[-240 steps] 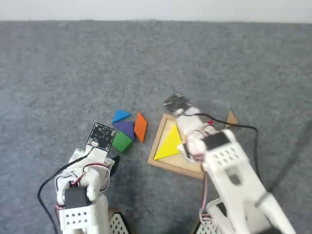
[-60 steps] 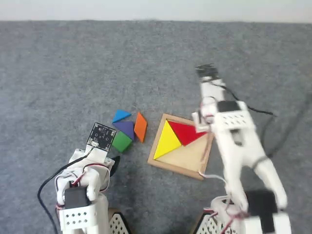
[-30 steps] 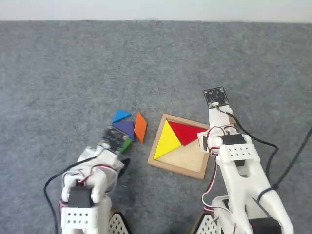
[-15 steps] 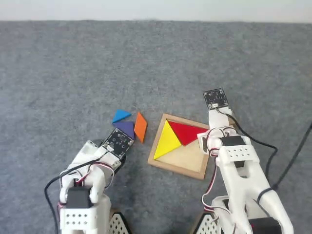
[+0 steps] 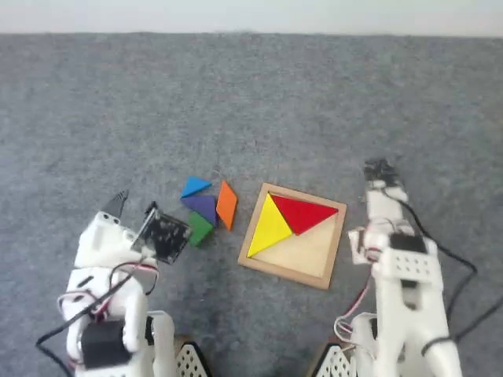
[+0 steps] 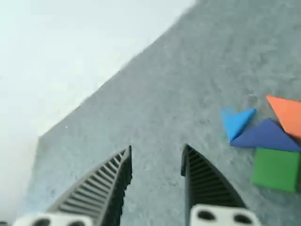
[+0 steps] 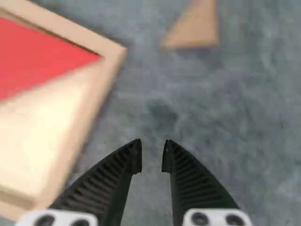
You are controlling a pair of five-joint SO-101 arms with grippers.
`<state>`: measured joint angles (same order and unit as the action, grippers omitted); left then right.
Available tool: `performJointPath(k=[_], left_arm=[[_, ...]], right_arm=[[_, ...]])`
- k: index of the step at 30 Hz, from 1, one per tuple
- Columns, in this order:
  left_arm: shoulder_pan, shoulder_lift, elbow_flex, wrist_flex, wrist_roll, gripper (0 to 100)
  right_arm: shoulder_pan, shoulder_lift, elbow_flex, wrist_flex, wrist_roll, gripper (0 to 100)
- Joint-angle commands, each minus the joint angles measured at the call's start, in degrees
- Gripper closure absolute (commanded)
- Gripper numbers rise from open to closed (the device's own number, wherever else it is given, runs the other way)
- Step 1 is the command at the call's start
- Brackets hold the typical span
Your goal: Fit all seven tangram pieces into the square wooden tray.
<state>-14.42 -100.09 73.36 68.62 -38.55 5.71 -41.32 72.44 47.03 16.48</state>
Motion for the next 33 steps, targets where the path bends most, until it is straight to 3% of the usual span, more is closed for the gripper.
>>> performJointPath(k=[1,5,9,13,17,21,27,33], left_arm=[[-1.0,13.0,-6.6,0.1,2.3,81],[-0.5,36.2,-24.4,5.5,10.2,72],[2.8,56.4,-44.4,13.8,18.3,75],[8.8,69.2,-55.7,17.1,21.9,76],[16.3,77.9,-57.1,16.6,24.0,76],[22.6,88.5,-55.1,10.7,26.5,76],[23.6,103.6,-54.5,-1.1,29.1,76],[23.3,112.5,-54.8,-5.4,28.7,76]], right_arm=[[4.4,-6.3,5.4,-2.5,5.6,90.2],[7.3,-10.5,7.6,-1.9,6.3,90.2],[7.3,-12.3,8.9,-2.2,6.3,90.2],[7.2,-12.4,9.0,-2.2,6.2,90.2],[7.2,-12.4,9.0,-2.2,6.2,90.2],[7.2,-12.4,9.1,-2.2,6.2,90.2],[7.2,-12.4,9.1,-2.2,6.2,90.2],[7.2,-12.4,9.1,-2.2,6.2,90.2]])
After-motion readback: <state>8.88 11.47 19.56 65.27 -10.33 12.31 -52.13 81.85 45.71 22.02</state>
